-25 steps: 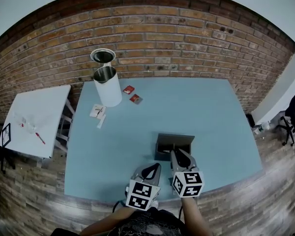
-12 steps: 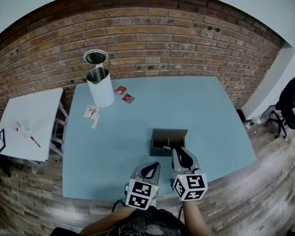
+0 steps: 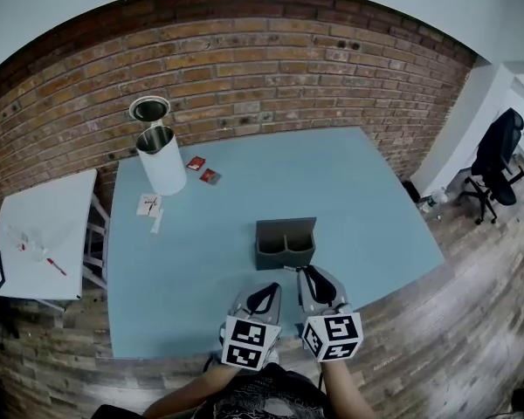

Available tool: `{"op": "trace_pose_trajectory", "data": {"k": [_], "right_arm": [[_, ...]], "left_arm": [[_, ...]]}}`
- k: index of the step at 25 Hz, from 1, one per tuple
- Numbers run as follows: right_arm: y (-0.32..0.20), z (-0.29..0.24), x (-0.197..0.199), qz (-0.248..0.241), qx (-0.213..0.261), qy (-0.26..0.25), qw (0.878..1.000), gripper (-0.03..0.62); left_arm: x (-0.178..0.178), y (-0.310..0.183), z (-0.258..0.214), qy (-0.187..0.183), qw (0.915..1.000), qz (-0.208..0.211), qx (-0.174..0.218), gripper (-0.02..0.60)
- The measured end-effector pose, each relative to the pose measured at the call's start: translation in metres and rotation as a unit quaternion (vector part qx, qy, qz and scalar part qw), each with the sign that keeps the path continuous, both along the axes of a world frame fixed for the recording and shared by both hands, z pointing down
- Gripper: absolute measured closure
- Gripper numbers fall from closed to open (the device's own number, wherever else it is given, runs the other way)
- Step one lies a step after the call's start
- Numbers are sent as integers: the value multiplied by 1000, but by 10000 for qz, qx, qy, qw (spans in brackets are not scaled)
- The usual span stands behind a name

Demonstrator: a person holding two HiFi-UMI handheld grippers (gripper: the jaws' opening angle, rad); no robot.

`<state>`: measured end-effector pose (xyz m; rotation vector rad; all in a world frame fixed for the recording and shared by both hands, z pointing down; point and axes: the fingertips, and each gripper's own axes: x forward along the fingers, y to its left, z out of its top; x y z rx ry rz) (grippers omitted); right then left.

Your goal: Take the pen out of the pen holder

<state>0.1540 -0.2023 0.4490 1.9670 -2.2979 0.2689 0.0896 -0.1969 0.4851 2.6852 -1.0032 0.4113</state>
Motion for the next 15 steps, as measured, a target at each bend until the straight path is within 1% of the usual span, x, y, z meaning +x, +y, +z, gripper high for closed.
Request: {"op": "trace_pose_trajectory", "data": {"k": [5,15], "right_arm": [[21,3,-5,84,-58,56,9999,537],[51,17,-17,237,-242,106,9994,537]], "left_arm": [[4,14,-8,44,9998,146,107,577],[-4,30,-13,84,9996,217,176,577]]}}
